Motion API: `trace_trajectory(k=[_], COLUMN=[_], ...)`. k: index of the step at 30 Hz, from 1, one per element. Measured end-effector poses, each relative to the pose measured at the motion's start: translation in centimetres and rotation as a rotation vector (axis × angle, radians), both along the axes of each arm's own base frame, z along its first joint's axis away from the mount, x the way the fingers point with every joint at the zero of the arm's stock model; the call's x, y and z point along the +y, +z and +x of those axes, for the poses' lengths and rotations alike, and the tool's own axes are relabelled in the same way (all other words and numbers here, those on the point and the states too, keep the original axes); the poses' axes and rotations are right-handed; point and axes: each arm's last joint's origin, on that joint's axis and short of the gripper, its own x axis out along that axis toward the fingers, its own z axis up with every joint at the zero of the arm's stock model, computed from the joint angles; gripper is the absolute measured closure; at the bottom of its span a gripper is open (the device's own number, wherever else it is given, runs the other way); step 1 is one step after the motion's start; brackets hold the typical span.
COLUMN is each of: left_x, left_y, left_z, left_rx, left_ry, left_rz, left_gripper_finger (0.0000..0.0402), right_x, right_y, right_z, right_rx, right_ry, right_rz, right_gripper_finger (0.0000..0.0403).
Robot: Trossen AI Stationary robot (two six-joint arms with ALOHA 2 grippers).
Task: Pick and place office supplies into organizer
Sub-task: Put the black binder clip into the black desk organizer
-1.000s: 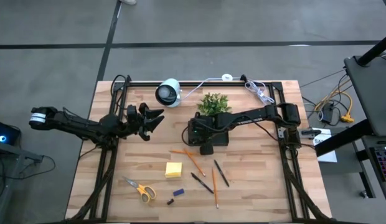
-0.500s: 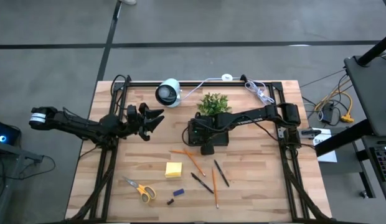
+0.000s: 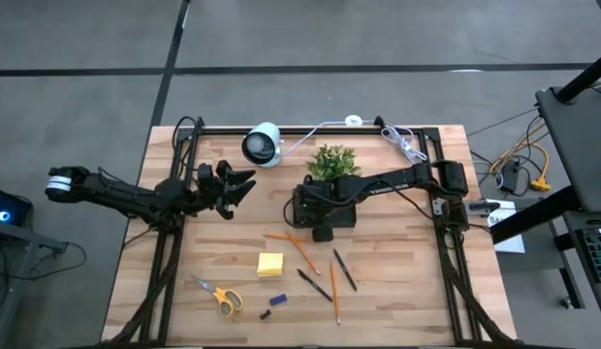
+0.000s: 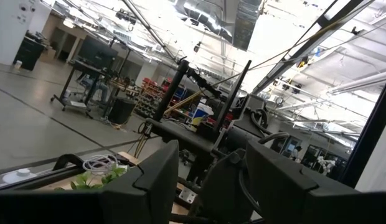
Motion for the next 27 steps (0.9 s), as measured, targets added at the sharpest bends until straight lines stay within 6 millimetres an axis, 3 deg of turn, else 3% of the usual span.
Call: trace_trajectory(k=[18,23,27], left_x=[0.0,0.0,0.0], left_y=[0.0,0.0,0.0], left_z=[0.0,0.0,0.0], left_rx=[0.0,0.0,0.0], left_ry=[0.0,0.0,0.0], left_rz=[0.0,0.0,0.0], left_gripper_finger=[0.023,0.023,0.023], right_x=[0.0,0.0,0.0], right_y=[3.7,6.8,10.8], right_z=[0.4,0.2,-0.3], right_rx=[0.017,0.008,-0.127], right_ry=[-0.092,-0.092,-0.066], right_rz=[0.041,0.043,0.017], right_gripper_finger=[0.0333,0.034,0.0343])
